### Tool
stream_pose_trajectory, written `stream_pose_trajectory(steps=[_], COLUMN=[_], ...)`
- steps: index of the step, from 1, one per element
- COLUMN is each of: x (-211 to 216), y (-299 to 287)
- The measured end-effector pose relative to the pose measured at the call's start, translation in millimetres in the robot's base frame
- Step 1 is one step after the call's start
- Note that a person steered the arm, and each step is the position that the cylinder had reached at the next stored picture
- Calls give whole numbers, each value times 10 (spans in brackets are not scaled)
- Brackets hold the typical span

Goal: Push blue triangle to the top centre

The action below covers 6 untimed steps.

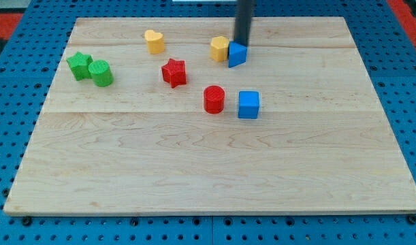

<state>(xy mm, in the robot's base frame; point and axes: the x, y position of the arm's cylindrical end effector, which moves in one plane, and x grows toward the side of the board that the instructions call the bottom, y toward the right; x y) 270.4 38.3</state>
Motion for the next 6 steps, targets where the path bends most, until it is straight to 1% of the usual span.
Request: stream_pose_trajectory(steps=[1,2,3,4,5,6], x=[155,236,631,690,508,84], y=[59,863,927,404,-145,-386])
